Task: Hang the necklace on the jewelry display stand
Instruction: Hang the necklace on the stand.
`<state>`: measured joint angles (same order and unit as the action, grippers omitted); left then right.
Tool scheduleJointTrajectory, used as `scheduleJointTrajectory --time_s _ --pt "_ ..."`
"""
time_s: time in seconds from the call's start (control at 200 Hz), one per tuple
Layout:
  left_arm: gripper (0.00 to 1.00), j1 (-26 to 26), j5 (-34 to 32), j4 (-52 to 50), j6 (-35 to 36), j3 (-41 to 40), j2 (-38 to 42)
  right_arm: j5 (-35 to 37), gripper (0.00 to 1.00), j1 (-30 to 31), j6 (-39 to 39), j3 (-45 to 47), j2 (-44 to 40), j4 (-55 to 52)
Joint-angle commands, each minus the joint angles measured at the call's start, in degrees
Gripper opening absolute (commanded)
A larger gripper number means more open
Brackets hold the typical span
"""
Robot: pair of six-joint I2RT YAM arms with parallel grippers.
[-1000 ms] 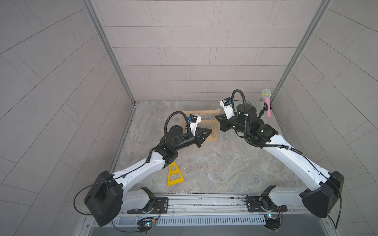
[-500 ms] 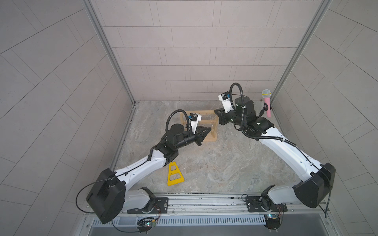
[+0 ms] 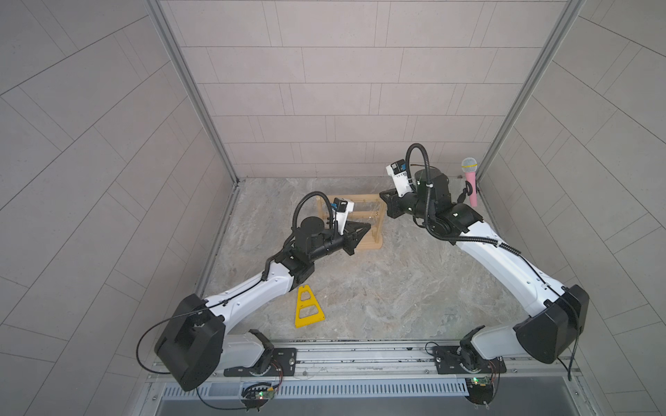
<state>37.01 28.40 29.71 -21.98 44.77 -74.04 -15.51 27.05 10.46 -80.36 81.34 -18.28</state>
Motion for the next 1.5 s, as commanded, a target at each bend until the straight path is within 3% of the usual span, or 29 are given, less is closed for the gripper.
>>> scheduleJointTrajectory --time_s 0.0,0.35,0.69,1.496 --pt "0.05 -0.54 0.21 2.21 1.23 1.4 0.22 -1.89 0.03 -0.13 -1.41 -1.16 -0.39 -0.09" --pt "0.05 -1.29 -0.28 2.28 1.12 0.84 1.15 -6.88 0.04 0.63 -0.96 -2.08 -1.12 -0.06" --pt "0.05 -1.33 0.62 2.61 0.88 0.83 0.76 -2.13 0.04 0.77 -1.49 -2.35 -2.8 -4.06" --pt "0.05 -1.32 0.78 3.77 0.17 0.84 -0.42 -1.61 0.05 0.46 -2.1 -3.07 -2.44 -5.36"
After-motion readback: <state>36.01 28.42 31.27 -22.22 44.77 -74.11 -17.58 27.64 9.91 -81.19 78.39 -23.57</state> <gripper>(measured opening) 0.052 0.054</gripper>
